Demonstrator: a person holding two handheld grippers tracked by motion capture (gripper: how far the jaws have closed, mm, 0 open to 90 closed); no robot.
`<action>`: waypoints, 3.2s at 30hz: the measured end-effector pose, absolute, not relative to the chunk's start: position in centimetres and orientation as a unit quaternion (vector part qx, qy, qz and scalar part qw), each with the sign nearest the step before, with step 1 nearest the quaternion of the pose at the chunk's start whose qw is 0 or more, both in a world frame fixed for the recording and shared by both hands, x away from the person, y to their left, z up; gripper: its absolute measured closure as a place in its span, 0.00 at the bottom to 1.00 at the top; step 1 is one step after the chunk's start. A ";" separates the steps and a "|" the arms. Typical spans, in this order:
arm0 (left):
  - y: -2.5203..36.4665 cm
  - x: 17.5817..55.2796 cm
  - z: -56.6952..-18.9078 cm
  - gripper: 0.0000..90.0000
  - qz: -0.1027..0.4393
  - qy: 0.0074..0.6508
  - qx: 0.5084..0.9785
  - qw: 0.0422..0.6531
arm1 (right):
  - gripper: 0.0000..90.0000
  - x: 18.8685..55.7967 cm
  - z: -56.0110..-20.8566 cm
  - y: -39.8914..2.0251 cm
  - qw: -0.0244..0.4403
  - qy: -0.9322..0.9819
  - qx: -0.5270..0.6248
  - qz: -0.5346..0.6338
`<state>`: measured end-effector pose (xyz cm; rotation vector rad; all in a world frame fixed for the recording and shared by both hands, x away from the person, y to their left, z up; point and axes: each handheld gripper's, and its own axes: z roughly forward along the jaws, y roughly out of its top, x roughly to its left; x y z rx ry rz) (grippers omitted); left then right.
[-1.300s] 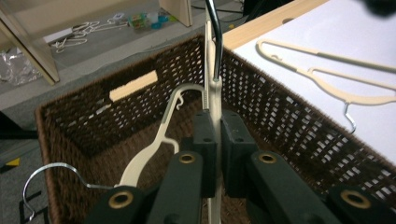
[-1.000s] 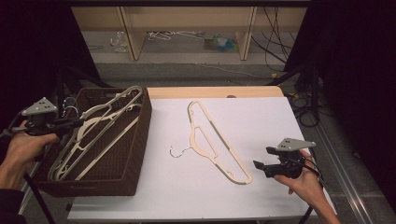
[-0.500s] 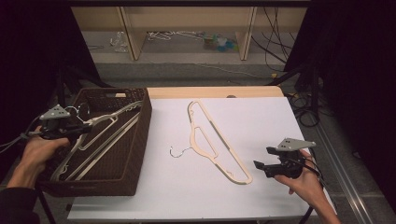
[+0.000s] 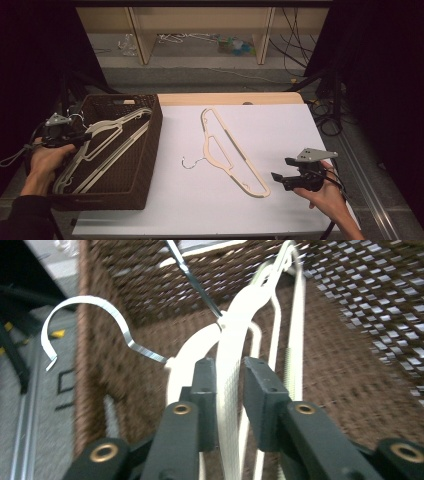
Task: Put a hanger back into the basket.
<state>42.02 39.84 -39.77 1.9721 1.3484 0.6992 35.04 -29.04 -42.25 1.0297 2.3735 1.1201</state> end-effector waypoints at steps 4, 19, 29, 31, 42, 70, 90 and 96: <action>40.3 41.8 -40.2 0.73 0.278 0.538 0.731 0.314 | 0.28 35.0 -42.4 -29.0 0.159 0.832 0.362 0.389; 35.7 37.8 -37.9 0.43 0.274 0.496 0.717 0.406 | 0.28 35.0 -42.5 -28.7 0.159 0.832 0.360 0.391; 26.5 33.2 -36.5 0.31 0.250 0.397 0.749 0.467 | 0.25 35.1 -43.0 -28.3 0.157 0.833 0.360 0.391; 24.8 32.4 -36.5 0.29 0.248 0.375 0.759 0.471 | 0.25 35.1 -43.0 -28.2 0.153 0.832 0.361 0.392; 18.2 29.1 -38.7 0.18 0.225 0.316 0.782 0.489 | 0.22 35.1 -43.0 -28.3 0.161 0.823 0.364 0.405; 16.8 26.5 -42.4 0.18 0.236 0.285 0.780 0.504 | 0.20 35.5 -43.4 -26.7 0.156 0.840 0.350 0.384; 16.6 26.5 -42.8 0.18 0.225 0.277 0.786 0.505 | 0.47 40.1 -45.3 -22.3 0.079 0.888 0.379 0.250; 16.5 26.5 -43.0 0.18 0.219 0.275 0.790 0.502 | 0.50 41.2 -45.8 -21.7 0.072 0.892 0.377 0.238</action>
